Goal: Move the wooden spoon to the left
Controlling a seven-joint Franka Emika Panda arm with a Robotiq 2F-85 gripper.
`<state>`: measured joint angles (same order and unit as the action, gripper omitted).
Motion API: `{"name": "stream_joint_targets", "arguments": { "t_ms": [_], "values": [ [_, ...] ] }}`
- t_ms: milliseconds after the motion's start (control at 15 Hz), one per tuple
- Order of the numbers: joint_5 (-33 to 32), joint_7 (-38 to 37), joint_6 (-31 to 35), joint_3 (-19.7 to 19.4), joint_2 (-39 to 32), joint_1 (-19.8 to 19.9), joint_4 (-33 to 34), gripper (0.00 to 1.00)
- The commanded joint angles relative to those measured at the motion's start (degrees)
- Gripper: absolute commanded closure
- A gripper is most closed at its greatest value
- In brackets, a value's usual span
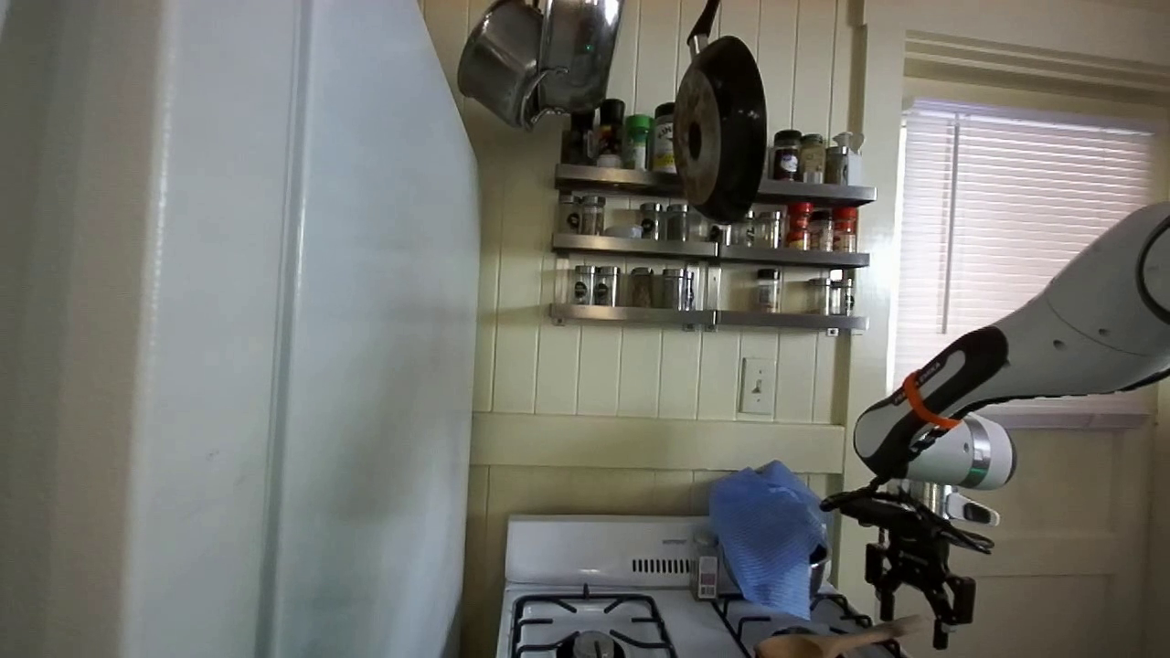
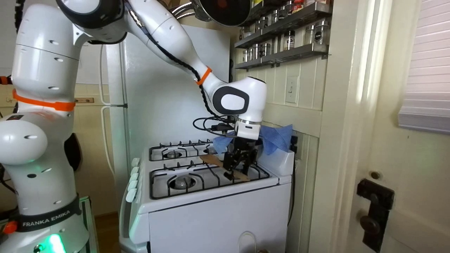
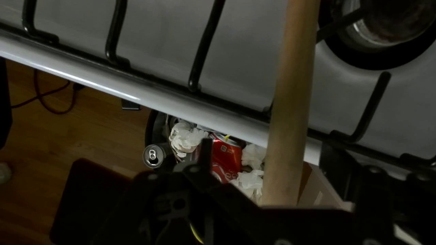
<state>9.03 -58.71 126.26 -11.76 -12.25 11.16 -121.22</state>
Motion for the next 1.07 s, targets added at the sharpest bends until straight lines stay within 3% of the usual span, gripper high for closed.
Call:
{"name": "stream_joint_targets", "arguments": {
  "t_ms": [0, 400, 667, 1000],
  "values": [
    [-2.2, -3.0, 0.5, -1.2, -1.2, -1.0, 0.9, 0.48],
    [-3.5, -4.5, 0.6, -1.4, -1.8, -1.1, 1.6, 0.95],
    [-4.1, -3.7, 0.1, -1.1, -0.9, -1.4, 1.0, 0.93],
    [2.0, 8.3, -0.9, 1.1, 4.1, -0.6, -2.5, 0.93]
  ]
}}
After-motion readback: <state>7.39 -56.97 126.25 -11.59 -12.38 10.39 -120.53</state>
